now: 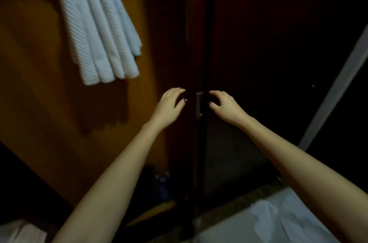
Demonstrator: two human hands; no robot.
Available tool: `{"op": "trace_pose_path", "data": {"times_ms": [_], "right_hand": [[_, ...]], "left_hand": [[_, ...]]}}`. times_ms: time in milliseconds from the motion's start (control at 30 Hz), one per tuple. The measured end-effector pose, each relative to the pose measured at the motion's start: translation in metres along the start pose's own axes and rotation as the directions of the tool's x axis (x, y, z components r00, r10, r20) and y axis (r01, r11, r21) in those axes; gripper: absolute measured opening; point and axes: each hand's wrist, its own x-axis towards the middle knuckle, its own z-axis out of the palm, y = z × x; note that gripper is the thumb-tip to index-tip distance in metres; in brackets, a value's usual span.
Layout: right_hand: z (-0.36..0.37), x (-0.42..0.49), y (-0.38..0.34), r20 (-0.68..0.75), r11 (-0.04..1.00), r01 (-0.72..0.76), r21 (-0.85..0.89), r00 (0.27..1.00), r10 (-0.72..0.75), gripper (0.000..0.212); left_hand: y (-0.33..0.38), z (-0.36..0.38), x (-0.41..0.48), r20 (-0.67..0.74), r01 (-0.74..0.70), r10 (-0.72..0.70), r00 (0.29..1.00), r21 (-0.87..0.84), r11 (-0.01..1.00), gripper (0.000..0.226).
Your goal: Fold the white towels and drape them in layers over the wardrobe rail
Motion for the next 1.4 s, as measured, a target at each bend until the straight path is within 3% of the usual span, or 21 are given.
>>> {"op": "trace_pose_path", "data": {"times_ms": [100, 200, 300, 467, 700, 1033, 1233, 1400], "right_hand": [[0.014, -0.055, 0.076, 0.062, 0.975, -0.210, -0.071, 0.975, 0.214, 0.053], [0.024, -0.102, 0.142, 0.118, 0.907, -0.402, -0.120, 0.902, 0.416, 0.055], [0.026, -0.139, 0.205, 0.158, 0.814, -0.563, -0.142, 0.799, 0.580, 0.056], [0.018, -0.174, 0.309, 0.147, 0.695, -0.699, -0.167, 0.680, 0.718, 0.053], [0.057, -0.170, 0.457, 0.149, 0.612, -0.754, -0.239, 0.594, 0.791, 0.059], [0.256, -0.211, 0.690, 0.156, 0.568, -0.785, -0.249, 0.546, 0.823, 0.057], [0.379, -0.244, 0.806, 0.117, 0.545, -0.808, -0.226, 0.532, 0.838, 0.057], [0.467, -0.267, 0.874, 0.098, 0.545, -0.816, -0.192, 0.537, 0.838, 0.057]], "left_hand": [[0.026, 0.090, -0.021, 0.179, 0.023, -0.017, 0.984, -0.031, 0.999, 0.045], [0.048, 0.170, -0.035, 0.336, 0.035, -0.017, 0.942, -0.048, 0.998, 0.046], [0.064, 0.242, -0.044, 0.507, 0.024, 0.017, 0.862, -0.074, 0.997, 0.048], [0.078, 0.349, -0.035, 0.686, -0.028, 0.098, 0.721, -0.112, 0.993, 0.050], [0.057, 0.509, -0.015, 0.761, -0.113, 0.166, 0.627, -0.122, 0.986, 0.048], [-0.068, 0.793, -0.074, 0.810, -0.162, 0.190, 0.555, -0.119, 0.980, 0.047], [-0.125, 0.944, -0.127, 0.760, -0.003, 0.139, 0.635, -0.178, 0.984, 0.047], [-0.178, 1.040, -0.170, 0.750, -0.084, 0.187, 0.634, -0.174, 0.981, 0.045]]}}
